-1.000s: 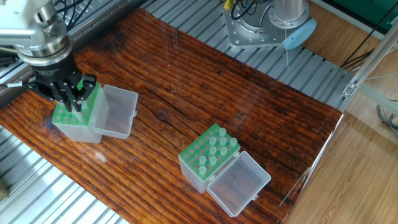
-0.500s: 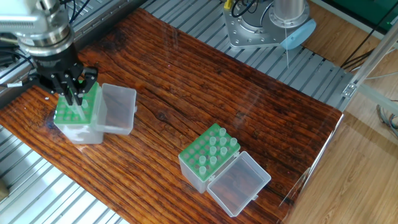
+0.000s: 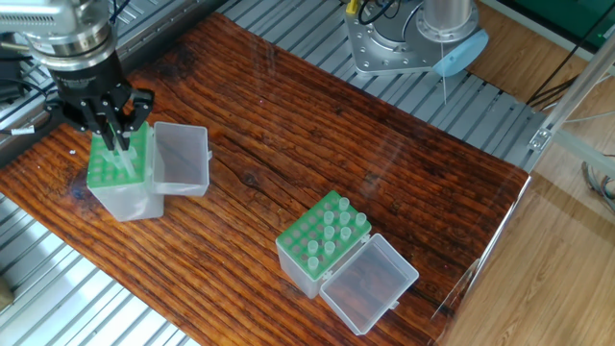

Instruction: Transfer all large pipette tips from one holder to another

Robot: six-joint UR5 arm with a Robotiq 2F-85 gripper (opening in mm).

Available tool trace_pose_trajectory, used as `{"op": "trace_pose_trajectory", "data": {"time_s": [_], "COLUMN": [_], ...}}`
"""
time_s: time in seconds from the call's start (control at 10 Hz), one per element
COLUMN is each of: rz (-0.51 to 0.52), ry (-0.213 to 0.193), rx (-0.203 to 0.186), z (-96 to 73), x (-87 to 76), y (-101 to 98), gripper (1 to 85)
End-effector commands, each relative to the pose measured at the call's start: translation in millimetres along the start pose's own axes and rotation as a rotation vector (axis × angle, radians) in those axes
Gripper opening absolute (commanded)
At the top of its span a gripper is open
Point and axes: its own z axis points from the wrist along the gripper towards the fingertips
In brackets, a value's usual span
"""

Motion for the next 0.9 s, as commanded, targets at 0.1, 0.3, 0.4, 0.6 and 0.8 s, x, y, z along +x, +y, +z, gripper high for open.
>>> {"op": "trace_pose_trajectory", "data": {"time_s": [0.1, 0.3, 0.4, 0.6, 0.8], "rz": [0.01, 0.011, 0.012, 0.013, 0.018], "ry": [-0.002, 0.002, -0.001, -0.001, 0.001], "rx": [-0.008, -0.004, -0.007, -0.007, -0.011], "z": [-7.3, -7.2, -8.0, -9.2, -11.2], "x": [-1.6, -1.5, -1.6, -1.8, -1.3], "y": [5.7, 4.7, 6.2, 6.6, 7.7], "gripper": [1.0, 1.0, 1.0, 1.0, 1.0]}}
